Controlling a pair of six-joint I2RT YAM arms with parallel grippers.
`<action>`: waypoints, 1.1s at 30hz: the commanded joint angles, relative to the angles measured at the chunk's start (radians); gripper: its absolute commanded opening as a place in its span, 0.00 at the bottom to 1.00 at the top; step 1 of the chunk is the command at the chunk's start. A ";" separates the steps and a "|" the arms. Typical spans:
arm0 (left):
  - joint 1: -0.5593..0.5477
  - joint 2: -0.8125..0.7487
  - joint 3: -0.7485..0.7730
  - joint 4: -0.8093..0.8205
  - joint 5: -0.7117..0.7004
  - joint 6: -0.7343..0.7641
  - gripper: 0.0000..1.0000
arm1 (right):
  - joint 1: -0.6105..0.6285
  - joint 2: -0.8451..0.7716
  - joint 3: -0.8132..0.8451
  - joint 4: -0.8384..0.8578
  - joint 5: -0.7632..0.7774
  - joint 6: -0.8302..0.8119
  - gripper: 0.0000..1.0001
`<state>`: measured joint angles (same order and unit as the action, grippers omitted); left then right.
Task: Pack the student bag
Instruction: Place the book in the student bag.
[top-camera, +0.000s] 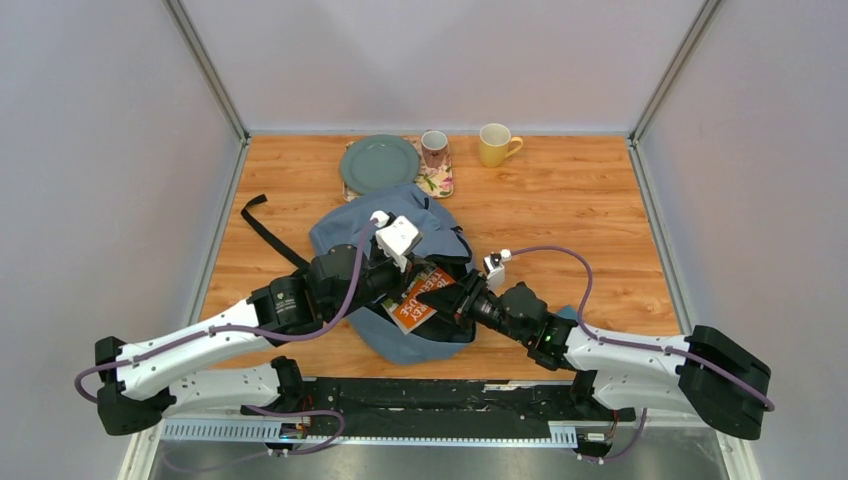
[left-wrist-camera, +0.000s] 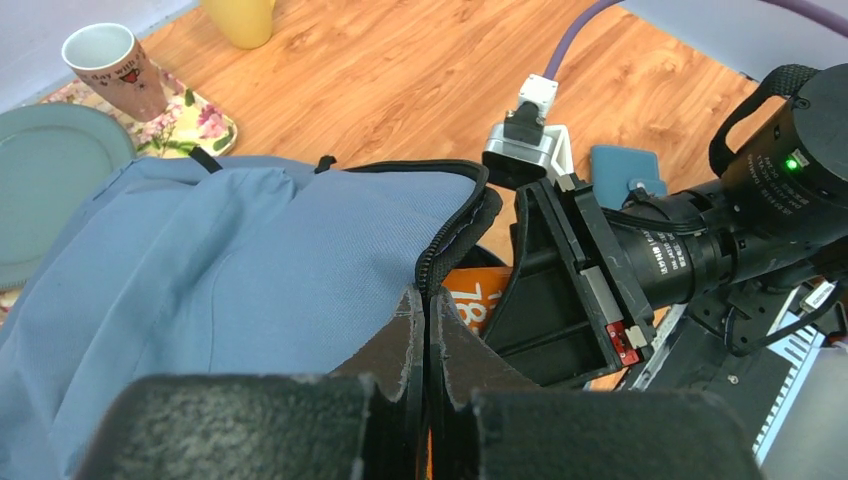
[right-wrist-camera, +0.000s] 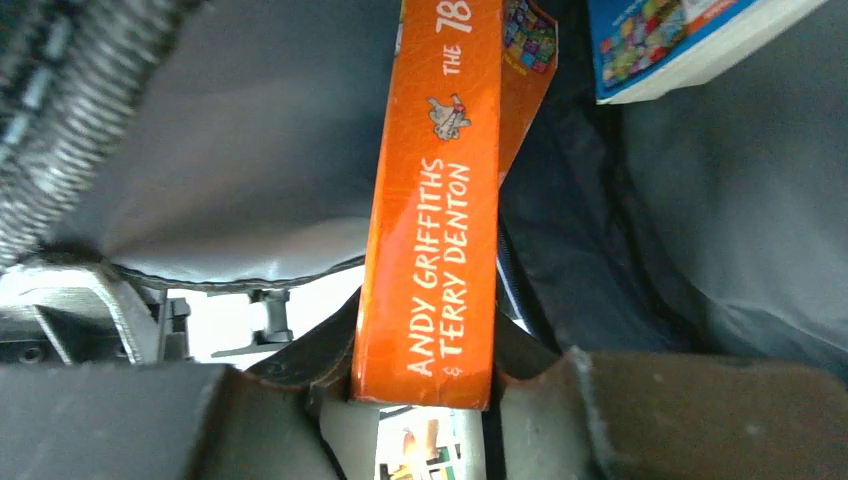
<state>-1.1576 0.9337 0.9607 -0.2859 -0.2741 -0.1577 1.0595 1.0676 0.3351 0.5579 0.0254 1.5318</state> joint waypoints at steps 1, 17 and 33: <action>-0.007 -0.035 0.016 0.100 0.027 -0.011 0.00 | 0.000 0.003 0.050 0.417 -0.010 0.044 0.00; -0.005 -0.062 -0.040 0.125 0.042 -0.036 0.00 | -0.026 -0.100 0.013 -0.071 0.094 0.090 0.00; -0.007 -0.067 -0.051 0.145 0.093 -0.086 0.00 | -0.039 0.615 0.284 0.347 0.215 0.175 0.00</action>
<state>-1.1580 0.8944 0.8955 -0.2413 -0.2188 -0.2039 1.0214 1.5856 0.5343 0.7536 0.1219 1.6123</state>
